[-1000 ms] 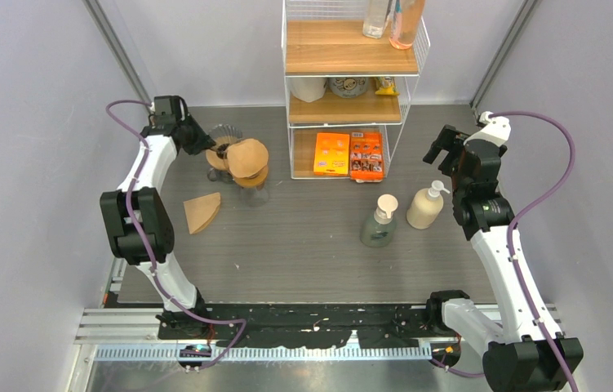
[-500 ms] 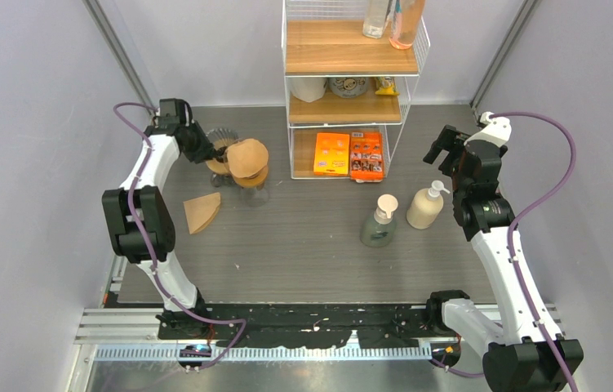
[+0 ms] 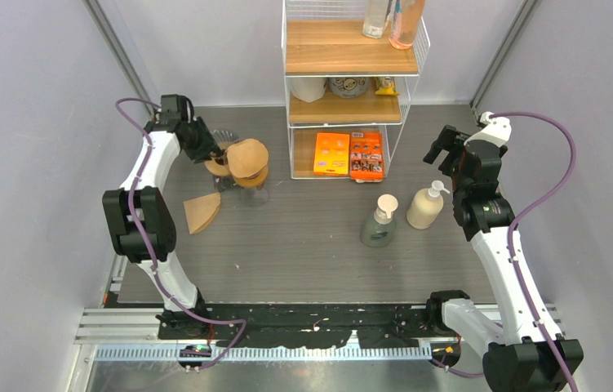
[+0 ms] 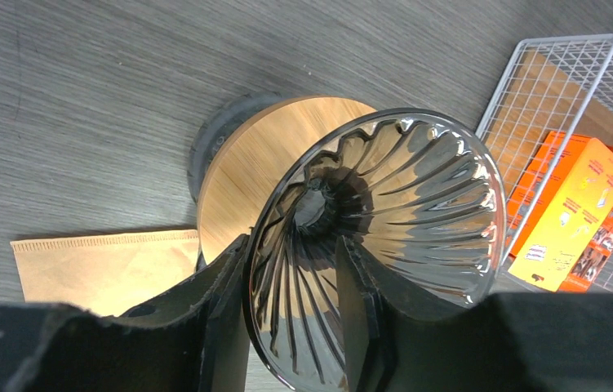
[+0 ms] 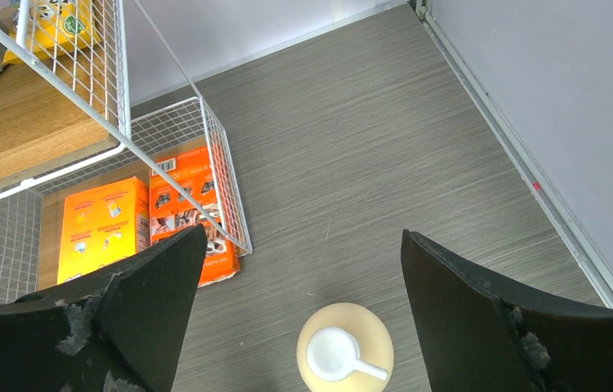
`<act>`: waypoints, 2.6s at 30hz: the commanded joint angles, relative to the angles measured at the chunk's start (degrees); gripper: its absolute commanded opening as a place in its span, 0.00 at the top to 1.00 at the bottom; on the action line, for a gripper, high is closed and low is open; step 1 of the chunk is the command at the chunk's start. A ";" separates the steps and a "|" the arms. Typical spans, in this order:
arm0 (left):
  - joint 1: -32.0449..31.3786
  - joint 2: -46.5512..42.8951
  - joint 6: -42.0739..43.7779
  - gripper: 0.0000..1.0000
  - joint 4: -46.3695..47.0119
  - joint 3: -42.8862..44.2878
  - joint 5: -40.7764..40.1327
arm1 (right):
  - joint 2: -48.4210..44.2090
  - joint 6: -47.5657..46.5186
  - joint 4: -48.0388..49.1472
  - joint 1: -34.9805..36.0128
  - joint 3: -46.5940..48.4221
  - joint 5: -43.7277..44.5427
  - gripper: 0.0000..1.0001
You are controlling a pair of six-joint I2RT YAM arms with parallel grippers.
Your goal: Place the coffee filter in the dripper
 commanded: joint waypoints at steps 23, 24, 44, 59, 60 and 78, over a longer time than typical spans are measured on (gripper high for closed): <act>6.53 -28.32 -3.54 0.00 3.51 -27.07 -17.18 | -0.32 -1.35 2.18 -0.23 -0.07 0.36 0.05; 6.73 -29.15 -4.32 0.00 3.74 -29.51 -18.16 | -0.32 -1.29 2.25 -0.21 -0.08 -0.12 0.05; 10.38 -12.97 -3.86 0.04 8.27 -32.90 -9.82 | -0.67 -1.46 3.00 -0.23 -1.41 0.58 0.05; 9.04 -6.34 -3.19 0.23 6.15 -29.81 -6.52 | -0.82 -1.41 3.01 -0.19 -1.42 0.77 0.05; 8.91 -6.06 -3.19 0.25 6.07 -29.64 -6.65 | -0.79 -1.34 3.01 -0.19 -1.42 0.83 0.04; 7.91 -4.52 -2.22 0.62 4.55 -27.69 -8.62 | -0.74 -1.39 3.04 -0.19 -1.50 1.45 0.05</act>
